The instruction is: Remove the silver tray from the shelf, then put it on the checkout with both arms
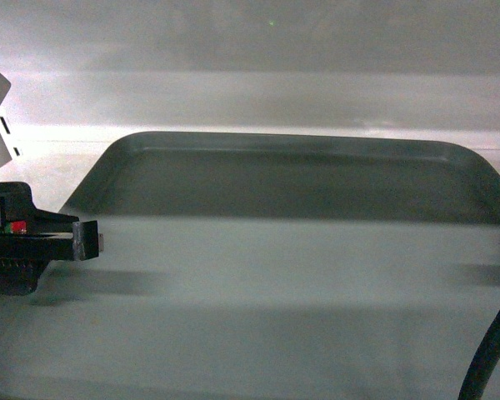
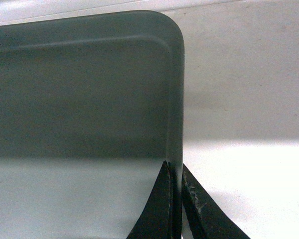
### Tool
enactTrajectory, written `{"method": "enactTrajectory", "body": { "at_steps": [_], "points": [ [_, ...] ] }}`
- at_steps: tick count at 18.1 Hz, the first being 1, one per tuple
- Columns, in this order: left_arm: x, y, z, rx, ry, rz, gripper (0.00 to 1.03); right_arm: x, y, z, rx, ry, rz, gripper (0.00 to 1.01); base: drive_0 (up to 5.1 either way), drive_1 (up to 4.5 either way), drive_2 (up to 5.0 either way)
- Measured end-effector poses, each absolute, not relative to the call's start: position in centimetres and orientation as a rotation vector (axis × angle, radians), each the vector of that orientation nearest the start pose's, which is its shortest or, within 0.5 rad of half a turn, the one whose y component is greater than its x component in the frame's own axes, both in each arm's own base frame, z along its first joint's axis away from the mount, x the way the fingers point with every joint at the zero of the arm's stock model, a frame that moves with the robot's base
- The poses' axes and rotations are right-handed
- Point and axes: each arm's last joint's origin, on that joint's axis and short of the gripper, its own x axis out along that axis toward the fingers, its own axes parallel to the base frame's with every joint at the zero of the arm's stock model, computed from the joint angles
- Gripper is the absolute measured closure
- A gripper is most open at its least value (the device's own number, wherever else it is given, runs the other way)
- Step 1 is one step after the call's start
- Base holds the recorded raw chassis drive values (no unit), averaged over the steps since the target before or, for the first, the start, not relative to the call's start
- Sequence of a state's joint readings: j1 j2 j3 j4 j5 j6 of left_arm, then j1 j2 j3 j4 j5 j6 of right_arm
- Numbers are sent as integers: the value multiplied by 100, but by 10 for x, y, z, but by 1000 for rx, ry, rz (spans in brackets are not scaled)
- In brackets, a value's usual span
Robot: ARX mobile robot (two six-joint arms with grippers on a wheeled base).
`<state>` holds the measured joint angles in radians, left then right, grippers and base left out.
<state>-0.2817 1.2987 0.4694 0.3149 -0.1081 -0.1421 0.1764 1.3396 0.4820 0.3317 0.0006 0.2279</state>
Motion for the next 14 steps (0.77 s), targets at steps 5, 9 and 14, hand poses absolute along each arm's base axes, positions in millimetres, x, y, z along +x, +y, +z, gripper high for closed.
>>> {"method": "enactTrajectory", "body": {
  "at_steps": [5,9,14],
  "points": [
    [234,-65,170,-39,516,-133,100,245,44,166,176,541,111,98,0,0,0],
    [234,-65,170,-39,516,-133,100,245,44,166,176,541,111,98,0,0,0],
    [234,-65,170,-39,515,-133,100,245,44,166,176,537,112,98,2,-159,163]
  ]
}}
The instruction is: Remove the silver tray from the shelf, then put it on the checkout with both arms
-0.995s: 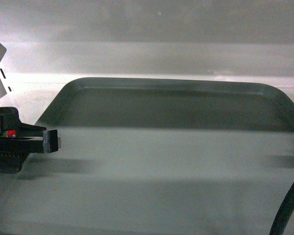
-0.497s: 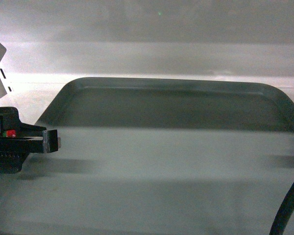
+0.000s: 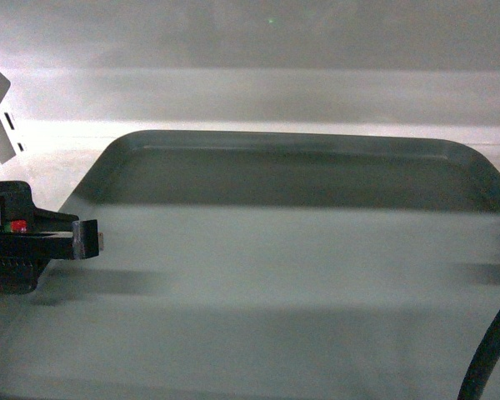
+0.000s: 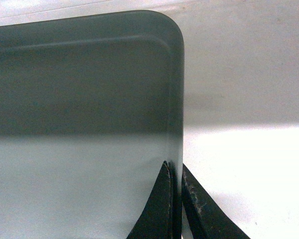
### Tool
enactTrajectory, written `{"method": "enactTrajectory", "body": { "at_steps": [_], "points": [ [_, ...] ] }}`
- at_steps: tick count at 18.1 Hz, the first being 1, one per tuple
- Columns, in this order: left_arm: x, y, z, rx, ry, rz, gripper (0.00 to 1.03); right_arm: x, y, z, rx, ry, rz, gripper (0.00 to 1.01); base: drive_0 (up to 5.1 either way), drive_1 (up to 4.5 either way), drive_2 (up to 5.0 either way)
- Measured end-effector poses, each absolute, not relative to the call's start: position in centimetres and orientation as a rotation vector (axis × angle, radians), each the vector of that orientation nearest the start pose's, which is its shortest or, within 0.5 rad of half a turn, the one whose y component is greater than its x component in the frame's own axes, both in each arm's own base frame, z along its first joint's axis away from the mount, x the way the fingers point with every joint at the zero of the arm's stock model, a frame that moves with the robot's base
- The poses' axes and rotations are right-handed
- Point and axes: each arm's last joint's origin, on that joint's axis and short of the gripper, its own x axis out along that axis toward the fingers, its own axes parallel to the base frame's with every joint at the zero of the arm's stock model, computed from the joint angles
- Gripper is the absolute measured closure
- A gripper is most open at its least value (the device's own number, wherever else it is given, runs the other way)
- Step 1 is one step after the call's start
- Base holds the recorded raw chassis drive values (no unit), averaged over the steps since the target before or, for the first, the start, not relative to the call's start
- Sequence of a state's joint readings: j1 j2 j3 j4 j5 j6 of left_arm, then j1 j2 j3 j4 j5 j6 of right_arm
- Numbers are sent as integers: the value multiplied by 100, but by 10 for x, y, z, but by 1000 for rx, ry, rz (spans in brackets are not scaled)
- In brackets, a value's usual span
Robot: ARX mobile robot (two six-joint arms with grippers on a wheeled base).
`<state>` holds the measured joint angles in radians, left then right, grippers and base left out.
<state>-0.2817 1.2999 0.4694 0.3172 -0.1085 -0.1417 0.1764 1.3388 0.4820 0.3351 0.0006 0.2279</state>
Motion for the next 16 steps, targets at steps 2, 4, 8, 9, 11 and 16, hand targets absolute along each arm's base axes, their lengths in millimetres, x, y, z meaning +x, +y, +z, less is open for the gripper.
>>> {"method": "enactTrajectory", "body": {
  "at_steps": [2,4,8,9,11,16],
  "points": [
    [234,-65,170,-39,513,-133,100,245,44,167,176,535,112,98,7,-394,409],
    [234,-65,170,-38,520,-133,100,244,44,167,176,539,112,98,3,-399,404],
    [235,-65,170,-37,515,-134,100,244,44,167,176,534,111,98,10,-391,410],
    [235,-65,170,-37,514,-133,100,244,43,167,176,533,110,98,16,-384,416],
    [234,-65,170,-37,516,-134,100,244,43,167,175,538,110,98,23,-377,423],
    [234,-65,170,-36,517,-133,100,244,43,166,175,539,109,98,13,-387,413]
  ]
}}
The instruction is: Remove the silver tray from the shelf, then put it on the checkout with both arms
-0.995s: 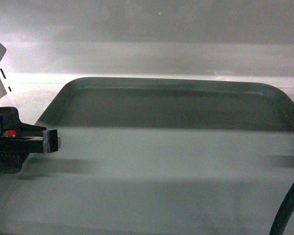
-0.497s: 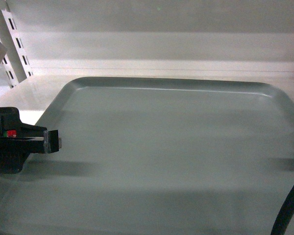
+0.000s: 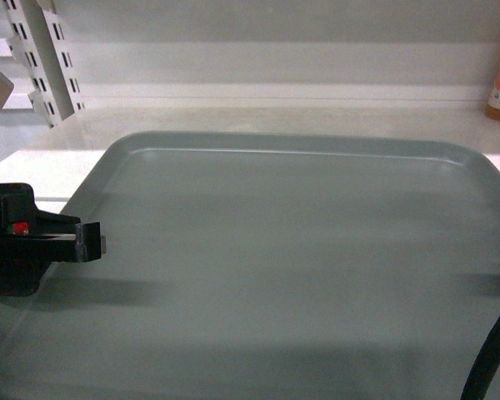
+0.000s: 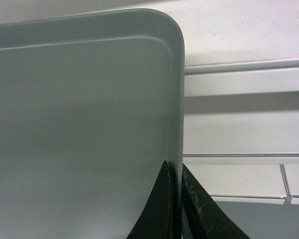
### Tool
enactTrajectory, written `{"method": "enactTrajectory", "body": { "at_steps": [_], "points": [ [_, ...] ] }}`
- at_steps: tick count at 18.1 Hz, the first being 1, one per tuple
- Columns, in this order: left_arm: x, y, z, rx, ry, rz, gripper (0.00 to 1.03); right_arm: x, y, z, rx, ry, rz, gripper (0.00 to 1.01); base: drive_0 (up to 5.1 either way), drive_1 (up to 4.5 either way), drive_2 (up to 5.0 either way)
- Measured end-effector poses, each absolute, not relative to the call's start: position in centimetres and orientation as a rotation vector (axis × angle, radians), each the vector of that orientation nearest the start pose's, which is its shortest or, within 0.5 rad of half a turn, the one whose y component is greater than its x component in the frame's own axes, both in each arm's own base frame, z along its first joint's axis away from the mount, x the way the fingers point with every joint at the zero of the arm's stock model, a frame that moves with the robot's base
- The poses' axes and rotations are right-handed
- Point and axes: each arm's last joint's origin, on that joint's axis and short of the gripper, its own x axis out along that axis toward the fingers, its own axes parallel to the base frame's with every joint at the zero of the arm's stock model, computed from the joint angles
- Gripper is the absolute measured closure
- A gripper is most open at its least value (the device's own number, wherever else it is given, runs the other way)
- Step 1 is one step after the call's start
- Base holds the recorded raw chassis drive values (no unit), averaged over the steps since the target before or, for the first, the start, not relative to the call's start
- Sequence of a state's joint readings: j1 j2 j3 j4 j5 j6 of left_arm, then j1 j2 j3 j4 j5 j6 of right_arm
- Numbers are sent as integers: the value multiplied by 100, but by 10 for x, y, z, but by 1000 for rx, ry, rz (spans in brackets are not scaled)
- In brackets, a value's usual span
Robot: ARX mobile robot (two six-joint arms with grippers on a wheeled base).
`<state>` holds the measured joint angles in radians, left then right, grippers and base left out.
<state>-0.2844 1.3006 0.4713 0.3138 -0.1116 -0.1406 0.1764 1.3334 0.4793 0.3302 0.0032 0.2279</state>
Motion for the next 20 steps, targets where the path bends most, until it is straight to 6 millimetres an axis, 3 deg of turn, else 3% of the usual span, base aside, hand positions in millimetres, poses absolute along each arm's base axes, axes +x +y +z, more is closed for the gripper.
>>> {"method": "enactTrajectory", "body": {
  "at_steps": [20],
  "points": [
    [234,-65,170,-27,514,-135,100,244,43,166,175,537,109,98,4,-396,404]
  ]
}}
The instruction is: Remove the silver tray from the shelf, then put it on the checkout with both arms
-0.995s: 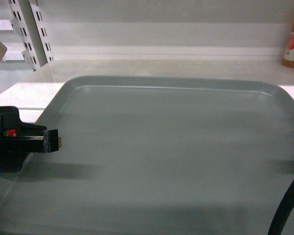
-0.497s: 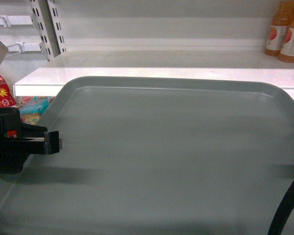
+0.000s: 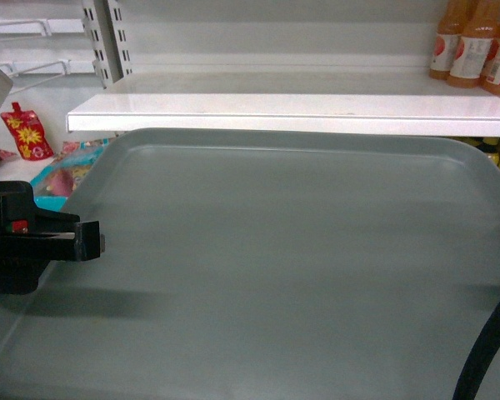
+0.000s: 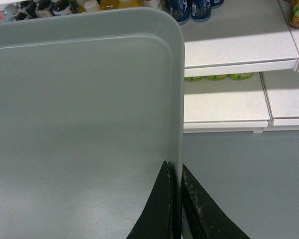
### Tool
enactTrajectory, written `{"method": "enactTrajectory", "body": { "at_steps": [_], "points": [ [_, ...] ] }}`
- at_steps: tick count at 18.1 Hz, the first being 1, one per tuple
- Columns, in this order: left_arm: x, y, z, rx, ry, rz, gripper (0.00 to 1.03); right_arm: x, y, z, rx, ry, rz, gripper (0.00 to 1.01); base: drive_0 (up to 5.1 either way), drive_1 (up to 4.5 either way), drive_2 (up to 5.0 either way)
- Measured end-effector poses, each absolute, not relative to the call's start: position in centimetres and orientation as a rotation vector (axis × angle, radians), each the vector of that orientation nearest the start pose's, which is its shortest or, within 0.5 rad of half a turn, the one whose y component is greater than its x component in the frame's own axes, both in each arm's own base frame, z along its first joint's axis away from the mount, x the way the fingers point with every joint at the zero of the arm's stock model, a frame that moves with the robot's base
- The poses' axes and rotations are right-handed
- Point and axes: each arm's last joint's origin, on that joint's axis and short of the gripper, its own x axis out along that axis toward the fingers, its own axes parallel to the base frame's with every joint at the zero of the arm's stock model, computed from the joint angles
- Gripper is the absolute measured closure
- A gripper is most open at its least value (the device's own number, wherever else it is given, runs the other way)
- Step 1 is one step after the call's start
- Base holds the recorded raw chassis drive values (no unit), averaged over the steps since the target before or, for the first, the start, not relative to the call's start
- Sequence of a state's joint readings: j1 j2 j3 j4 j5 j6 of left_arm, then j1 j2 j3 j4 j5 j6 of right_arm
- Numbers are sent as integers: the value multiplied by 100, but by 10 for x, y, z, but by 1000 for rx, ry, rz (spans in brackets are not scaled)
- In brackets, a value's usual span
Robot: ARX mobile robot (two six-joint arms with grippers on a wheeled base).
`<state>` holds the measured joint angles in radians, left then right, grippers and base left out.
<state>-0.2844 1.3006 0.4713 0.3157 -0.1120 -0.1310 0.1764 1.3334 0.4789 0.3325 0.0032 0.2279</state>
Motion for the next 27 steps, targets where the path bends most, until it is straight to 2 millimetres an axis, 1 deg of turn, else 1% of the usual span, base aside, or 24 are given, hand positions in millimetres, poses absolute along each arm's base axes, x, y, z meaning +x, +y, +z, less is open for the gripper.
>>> {"method": "enactTrajectory", "body": {
  "at_steps": [27],
  "points": [
    [235,-65,171,-26,513,-135,100,244,43,166,175,536,109,98,9,-394,412]
  ]
}}
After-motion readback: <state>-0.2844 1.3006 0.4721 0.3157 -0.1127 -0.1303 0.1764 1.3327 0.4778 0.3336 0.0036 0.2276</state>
